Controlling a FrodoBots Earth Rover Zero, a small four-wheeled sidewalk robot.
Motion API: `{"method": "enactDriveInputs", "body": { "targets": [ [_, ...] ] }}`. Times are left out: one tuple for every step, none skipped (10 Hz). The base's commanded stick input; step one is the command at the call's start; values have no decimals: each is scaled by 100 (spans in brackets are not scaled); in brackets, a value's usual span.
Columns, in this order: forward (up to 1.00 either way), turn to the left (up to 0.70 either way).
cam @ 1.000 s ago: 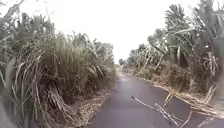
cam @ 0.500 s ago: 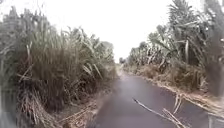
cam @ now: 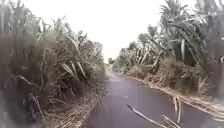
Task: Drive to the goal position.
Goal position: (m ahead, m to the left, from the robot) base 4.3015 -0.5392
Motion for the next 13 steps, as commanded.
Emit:
{"method": "enactDriveInputs", "body": {
  "targets": [
    [70, 0],
    [70, 0],
    [70, 0],
    [70, 0],
    [70, 0],
    [70, 0],
    [70, 0],
    [70, 0],
    [70, 0],
    [70, 0],
    [70, 0],
    [70, 0],
    [70, 0]
  ]
}}
